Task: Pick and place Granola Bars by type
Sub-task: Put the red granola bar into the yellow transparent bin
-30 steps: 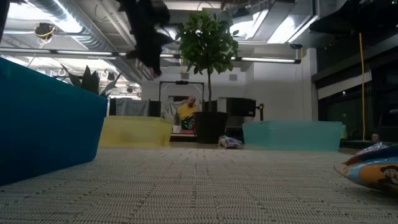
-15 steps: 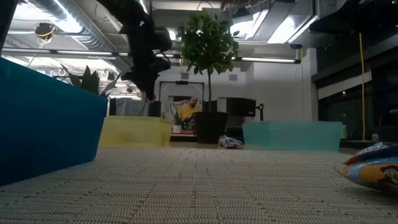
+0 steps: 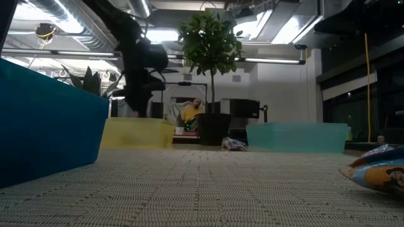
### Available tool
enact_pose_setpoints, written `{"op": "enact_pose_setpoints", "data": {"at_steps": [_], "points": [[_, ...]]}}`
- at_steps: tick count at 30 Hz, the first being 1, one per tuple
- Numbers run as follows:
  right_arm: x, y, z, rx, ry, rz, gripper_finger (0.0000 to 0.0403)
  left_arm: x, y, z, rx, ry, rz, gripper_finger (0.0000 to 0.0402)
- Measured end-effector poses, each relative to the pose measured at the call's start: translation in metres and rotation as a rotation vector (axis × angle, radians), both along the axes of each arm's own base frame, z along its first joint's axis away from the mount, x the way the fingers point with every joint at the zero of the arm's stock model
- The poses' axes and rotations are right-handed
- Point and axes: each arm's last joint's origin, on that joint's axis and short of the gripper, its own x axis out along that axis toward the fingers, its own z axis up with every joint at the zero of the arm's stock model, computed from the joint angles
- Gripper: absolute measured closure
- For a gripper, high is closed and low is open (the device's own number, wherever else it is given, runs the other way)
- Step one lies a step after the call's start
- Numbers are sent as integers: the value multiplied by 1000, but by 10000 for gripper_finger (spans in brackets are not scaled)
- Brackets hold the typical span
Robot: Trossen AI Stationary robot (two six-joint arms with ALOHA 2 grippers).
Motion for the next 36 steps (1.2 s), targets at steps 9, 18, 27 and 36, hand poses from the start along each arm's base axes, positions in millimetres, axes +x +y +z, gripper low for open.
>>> {"op": "enact_pose_setpoints", "data": {"at_steps": [9,18,27,36], "points": [[0,0,0,0,-1,0,379,-5,-2,-9,-20,19,11,378],[0,1,0,4,-3,26,379,-4,-3,-10,-35,3,6,364],[0,1,0,7,-3,27,379,-5,-3,-10,-38,7,7,316],[0,1,0,7,-3,27,379,-2,-3,6,-59,-11,-5,273]]}}
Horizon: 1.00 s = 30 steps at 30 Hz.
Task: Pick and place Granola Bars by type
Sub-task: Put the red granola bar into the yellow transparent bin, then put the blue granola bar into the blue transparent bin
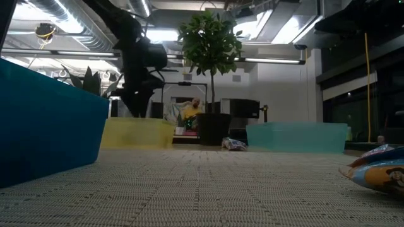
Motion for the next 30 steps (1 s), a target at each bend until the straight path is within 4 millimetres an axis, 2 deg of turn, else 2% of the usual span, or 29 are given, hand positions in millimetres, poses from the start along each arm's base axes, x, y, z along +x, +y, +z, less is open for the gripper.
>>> {"op": "enact_pose_setpoints", "data": {"at_steps": [6,9,15,22,26,30], "points": [[0,0,0,-2,0,0,379,9,-3,36,82,-88,-26,271],[0,0,0,-1,0,7,379,12,-12,57,118,-147,-38,273],[0,1,0,2,0,43,379,12,-48,94,175,-264,-86,274],[3,1,-1,4,16,43,379,1,-97,134,269,-394,-121,274],[15,0,-3,8,46,43,379,-4,-121,150,373,-444,-137,274],[33,-2,-1,9,55,44,375,-8,-136,161,460,-474,-137,274]]}}
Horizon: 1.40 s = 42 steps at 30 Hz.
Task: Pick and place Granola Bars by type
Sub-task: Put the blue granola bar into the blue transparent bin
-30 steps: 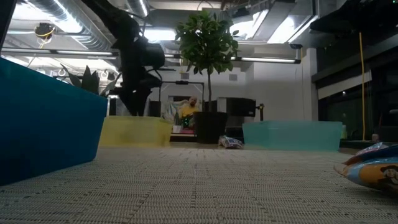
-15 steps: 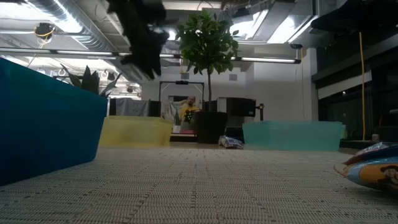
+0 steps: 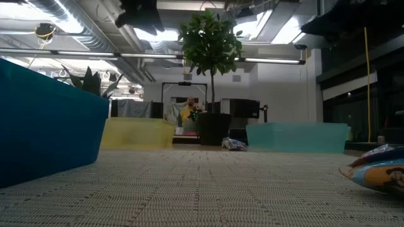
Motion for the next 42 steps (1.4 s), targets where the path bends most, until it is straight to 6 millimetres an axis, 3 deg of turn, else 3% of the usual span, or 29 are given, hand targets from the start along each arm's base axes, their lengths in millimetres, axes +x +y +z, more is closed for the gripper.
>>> {"op": "enact_pose_setpoints", "data": {"at_steps": [4,10,18,22,28,42], "points": [[20,-2,12,-1,64,1,348,-4,-9,5,33,-20,11,274],[52,-9,40,4,187,-15,276,-5,-17,7,54,-25,3,274],[99,-22,63,251,244,-172,192,-2,-25,8,84,-13,-40,274],[121,-25,51,321,328,-205,164,0,-29,10,110,-21,-77,274],[148,-29,17,455,451,-266,139,0,-35,12,143,-15,-130,274],[185,-39,-40,673,568,-400,131,-25,-43,29,193,-78,-183,274]]}}
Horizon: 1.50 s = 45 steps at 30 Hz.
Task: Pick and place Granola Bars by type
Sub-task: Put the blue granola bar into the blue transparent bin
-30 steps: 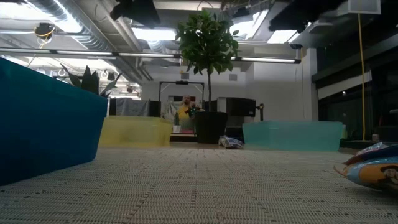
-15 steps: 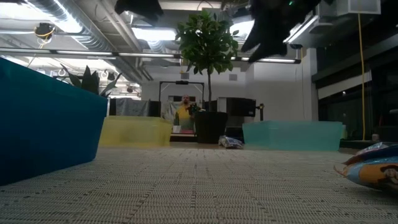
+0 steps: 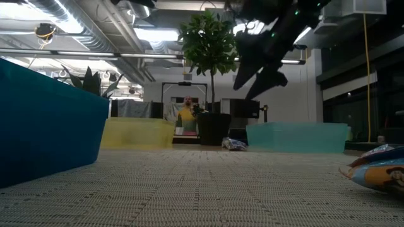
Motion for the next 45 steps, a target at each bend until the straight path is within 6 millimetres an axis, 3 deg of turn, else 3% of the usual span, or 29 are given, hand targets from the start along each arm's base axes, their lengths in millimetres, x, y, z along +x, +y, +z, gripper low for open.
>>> {"op": "enact_pose_setpoints", "data": {"at_steps": [13,22,29,36,45], "points": [[21,-29,-44,105,27,-65,131,-6,-1,4,14,-13,-9,274],[25,-35,-64,120,95,-82,131,-6,-1,4,23,-8,-14,274],[48,-41,-66,99,141,-38,131,-6,-1,4,23,-8,-14,274],[66,-49,-67,31,370,-30,131,-6,-1,4,22,-8,-13,274],[75,-52,-58,10,365,-21,131,-6,-1,4,27,-5,-17,274]]}}
